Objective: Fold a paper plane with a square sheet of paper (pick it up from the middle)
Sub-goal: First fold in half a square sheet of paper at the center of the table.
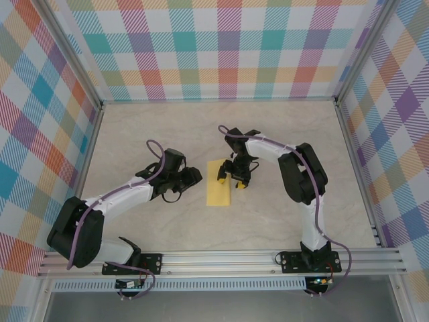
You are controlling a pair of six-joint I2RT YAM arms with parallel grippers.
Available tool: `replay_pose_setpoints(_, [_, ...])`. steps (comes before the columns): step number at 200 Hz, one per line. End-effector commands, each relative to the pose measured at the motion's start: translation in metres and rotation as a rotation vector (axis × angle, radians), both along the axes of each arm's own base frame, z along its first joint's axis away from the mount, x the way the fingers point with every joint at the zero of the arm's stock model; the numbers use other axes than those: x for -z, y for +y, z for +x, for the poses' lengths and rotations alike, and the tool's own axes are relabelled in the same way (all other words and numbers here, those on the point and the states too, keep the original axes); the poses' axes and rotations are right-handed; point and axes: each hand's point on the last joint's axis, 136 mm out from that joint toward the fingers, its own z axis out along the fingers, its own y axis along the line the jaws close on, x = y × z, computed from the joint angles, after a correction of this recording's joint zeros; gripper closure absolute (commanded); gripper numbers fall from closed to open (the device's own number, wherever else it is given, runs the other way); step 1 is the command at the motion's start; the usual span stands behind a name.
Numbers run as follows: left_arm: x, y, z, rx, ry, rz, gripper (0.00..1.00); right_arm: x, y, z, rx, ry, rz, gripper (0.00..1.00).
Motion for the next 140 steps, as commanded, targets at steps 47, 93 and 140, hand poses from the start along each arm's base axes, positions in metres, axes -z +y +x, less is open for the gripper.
replay_pose_setpoints(47, [0.005, 0.0, -0.001, 0.0, 0.01, 0.013, 0.56, 0.039, -0.028, -0.018, 0.006, 0.1, -0.166, 0.31])
replay_pose_setpoints(93, [0.002, -0.01, 0.002, 0.02, 0.002, -0.032, 0.62, 0.043, -0.036, -0.021, 0.001, 0.103, -0.203, 0.31])
replay_pose_setpoints(140, [0.002, -0.026, 0.011, 0.043, 0.01, -0.084, 0.71, 0.05, -0.038, -0.023, 0.007, 0.112, -0.218, 0.31])
